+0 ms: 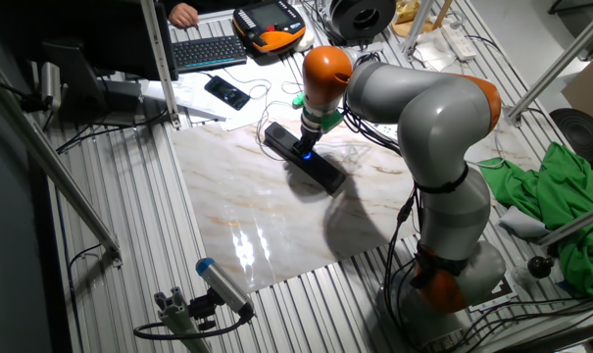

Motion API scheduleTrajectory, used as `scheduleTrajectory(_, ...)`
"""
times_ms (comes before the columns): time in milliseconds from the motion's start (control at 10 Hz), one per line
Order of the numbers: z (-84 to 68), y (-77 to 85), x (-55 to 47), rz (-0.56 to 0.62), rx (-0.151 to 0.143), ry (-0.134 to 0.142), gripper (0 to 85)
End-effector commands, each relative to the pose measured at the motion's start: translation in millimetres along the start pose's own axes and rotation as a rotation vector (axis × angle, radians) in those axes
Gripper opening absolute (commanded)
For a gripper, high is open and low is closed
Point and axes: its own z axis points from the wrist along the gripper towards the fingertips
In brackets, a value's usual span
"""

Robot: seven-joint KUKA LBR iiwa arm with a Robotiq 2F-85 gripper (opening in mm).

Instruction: Turn the knob to increase the volume of the speaker

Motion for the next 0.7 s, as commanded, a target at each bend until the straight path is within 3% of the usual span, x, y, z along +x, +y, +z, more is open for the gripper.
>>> scheduleTrajectory(0,0.0,0.1,0.0,0.000,-0.001,0.001,34.0)
scheduleTrajectory(600,0.2,0.1,-0.1,0.021,-0.009,0.009,34.0)
